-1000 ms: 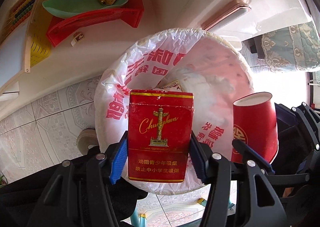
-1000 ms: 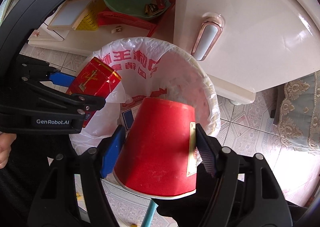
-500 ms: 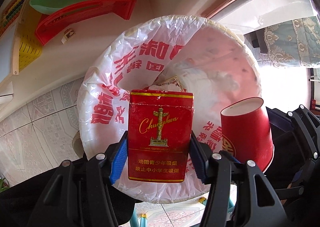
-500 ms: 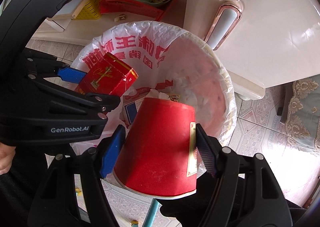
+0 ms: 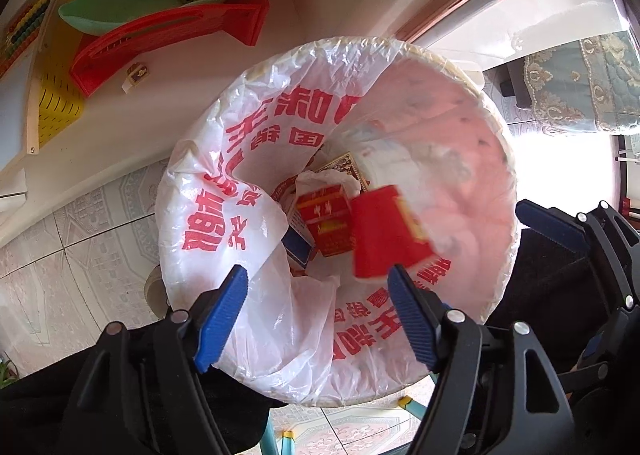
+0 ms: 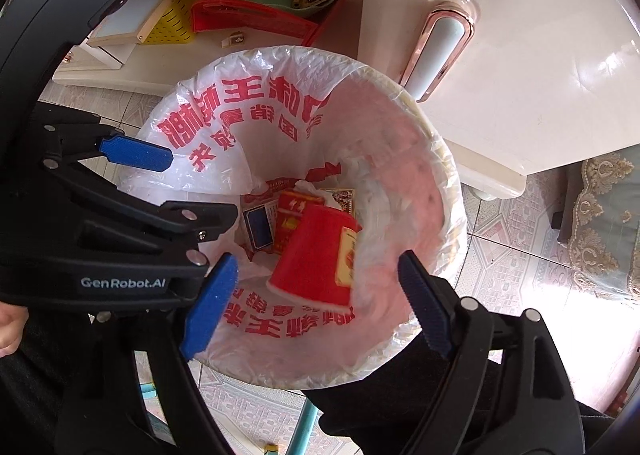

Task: Collect trash
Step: 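Open both grippers to drop the red pack and cup into the bin, then move both tools back over the table toward the black and blue boxes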

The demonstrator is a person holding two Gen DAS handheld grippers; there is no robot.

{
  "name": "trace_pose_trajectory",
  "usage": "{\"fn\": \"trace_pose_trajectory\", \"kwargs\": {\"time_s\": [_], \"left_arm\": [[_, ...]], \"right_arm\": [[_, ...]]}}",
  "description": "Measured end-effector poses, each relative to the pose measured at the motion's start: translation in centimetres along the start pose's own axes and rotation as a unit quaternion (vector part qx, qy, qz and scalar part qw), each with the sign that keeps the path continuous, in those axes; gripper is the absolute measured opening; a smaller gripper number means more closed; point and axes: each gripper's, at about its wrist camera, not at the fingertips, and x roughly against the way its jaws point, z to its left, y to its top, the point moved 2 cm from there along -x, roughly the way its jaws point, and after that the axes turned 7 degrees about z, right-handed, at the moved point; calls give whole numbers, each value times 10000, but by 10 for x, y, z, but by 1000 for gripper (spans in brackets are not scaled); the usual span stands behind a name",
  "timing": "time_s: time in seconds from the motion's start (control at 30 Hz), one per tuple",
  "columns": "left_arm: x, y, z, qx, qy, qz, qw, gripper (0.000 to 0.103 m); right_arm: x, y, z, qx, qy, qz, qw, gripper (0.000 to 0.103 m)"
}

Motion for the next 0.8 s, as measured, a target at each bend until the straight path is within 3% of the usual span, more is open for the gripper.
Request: {"fn": "trace_pose_trajectory", "kwargs": {"time_s": [0.5, 0.63, 0.8], "left_arm": [[8, -6, 4, 41, 345, -138, 9993, 72], [32, -23, 2, 8, 324, -345, 9989, 72], [86, -52, 1, -140, 159, -472, 9987, 72]], "right_arm": [[6, -4, -1, -17, -1, -55, 10000, 80], [36, -14, 4, 92, 143, -307, 9994, 80], [101, -27, 12, 500, 439, -724, 9952, 80]]}}
